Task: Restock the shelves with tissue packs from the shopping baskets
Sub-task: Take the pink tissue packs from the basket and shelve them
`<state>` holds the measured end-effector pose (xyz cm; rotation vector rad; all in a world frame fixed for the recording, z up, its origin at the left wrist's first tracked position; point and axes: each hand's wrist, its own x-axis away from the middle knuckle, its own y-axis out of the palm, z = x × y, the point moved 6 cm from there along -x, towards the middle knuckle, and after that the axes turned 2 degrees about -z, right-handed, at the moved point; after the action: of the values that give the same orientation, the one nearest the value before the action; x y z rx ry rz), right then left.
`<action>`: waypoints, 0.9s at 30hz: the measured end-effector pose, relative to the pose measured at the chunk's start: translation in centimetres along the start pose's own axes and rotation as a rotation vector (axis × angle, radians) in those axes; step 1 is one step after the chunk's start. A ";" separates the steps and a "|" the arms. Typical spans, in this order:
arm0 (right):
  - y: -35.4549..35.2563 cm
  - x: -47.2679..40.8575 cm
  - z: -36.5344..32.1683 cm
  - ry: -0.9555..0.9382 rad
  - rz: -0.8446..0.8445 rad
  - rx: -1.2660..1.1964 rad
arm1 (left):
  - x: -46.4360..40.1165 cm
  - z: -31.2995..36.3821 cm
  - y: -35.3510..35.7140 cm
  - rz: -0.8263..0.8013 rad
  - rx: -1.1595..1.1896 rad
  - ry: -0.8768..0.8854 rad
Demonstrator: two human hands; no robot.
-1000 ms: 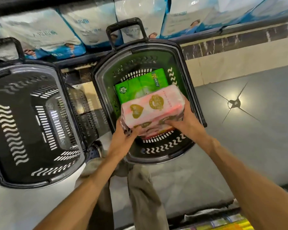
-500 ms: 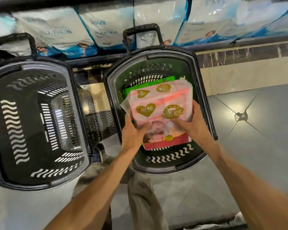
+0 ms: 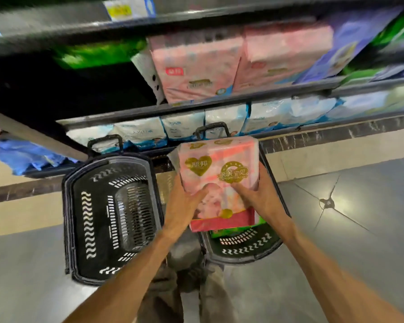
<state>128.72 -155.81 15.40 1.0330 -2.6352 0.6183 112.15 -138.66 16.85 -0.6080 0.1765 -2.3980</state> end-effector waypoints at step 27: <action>4.5 14.8 -54.1 -0.648 0.146 0.103 | 14.1 39.6 -36.3 0.327 -0.197 0.558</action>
<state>118.78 -136.11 67.19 1.2455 -3.2895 0.5141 100.62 -118.07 67.09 0.0278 0.6990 -2.1826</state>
